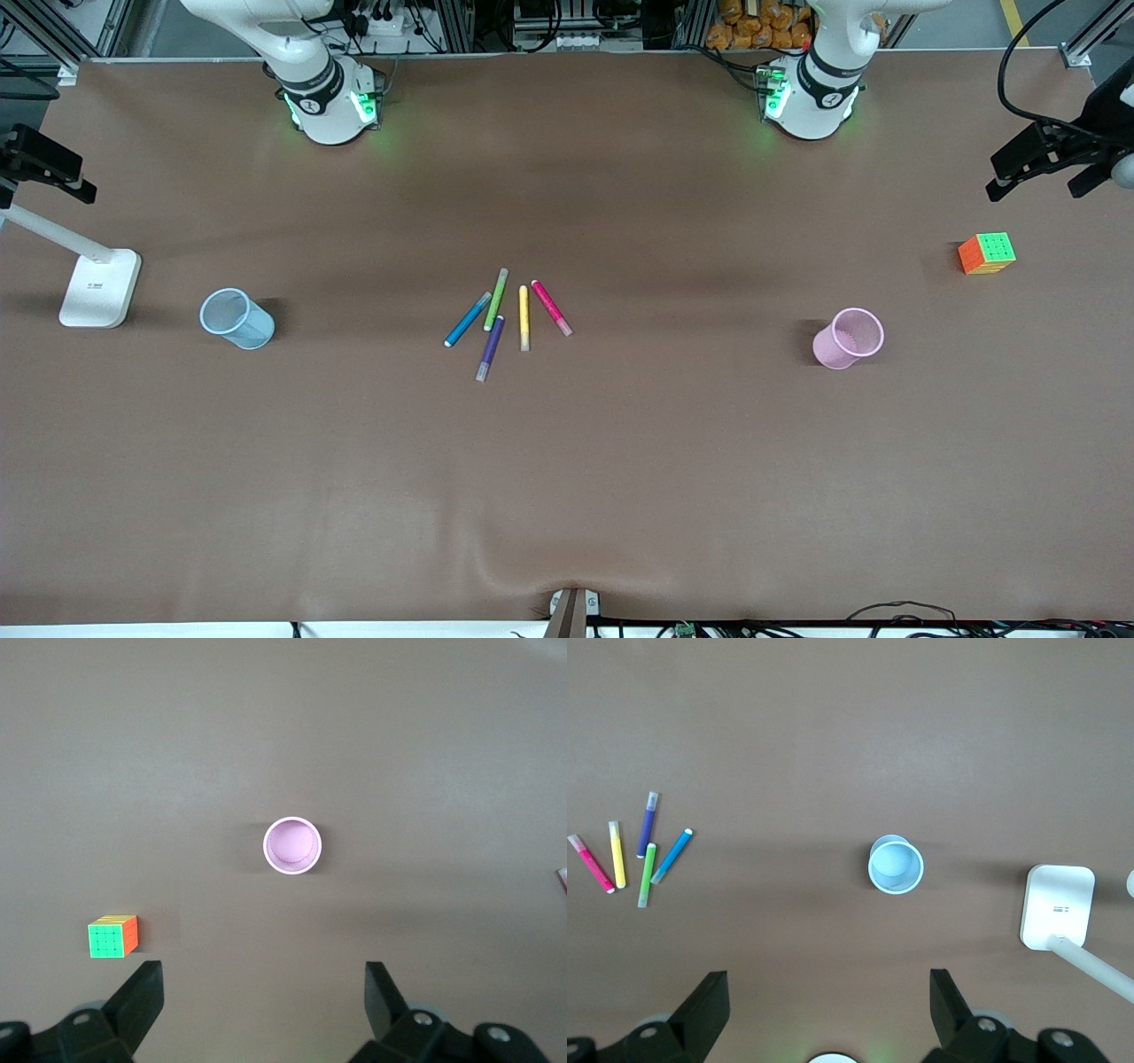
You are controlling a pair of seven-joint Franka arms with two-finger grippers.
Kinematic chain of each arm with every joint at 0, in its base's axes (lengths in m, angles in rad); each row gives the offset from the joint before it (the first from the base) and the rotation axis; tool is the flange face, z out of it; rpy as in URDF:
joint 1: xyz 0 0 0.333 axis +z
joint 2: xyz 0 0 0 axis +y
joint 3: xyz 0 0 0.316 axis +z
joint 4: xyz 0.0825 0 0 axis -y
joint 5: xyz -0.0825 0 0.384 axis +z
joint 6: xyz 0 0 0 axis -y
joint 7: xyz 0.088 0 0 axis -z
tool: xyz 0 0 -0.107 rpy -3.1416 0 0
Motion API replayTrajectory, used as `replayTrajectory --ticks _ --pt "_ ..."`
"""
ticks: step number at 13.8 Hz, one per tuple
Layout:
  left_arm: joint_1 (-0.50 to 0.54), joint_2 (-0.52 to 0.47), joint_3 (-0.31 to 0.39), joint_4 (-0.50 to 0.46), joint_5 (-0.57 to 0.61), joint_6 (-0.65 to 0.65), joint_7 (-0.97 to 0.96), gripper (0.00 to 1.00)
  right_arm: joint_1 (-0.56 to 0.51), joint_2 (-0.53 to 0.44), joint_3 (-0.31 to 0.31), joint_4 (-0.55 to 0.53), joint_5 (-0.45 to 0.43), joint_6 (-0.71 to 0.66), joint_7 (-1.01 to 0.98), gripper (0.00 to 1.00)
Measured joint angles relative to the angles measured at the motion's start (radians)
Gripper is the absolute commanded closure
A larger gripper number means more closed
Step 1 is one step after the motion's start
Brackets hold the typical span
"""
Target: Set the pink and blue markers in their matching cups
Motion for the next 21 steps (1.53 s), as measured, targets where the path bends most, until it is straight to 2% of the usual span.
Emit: replayTrajectory --ticks 21 --pt "-0.004 0.004 -0.021 0.017 0.0 -0.05 0.004 0.0 -0.003 0.002 -0.004 0.0 0.002 0.025 0.005 0.0"
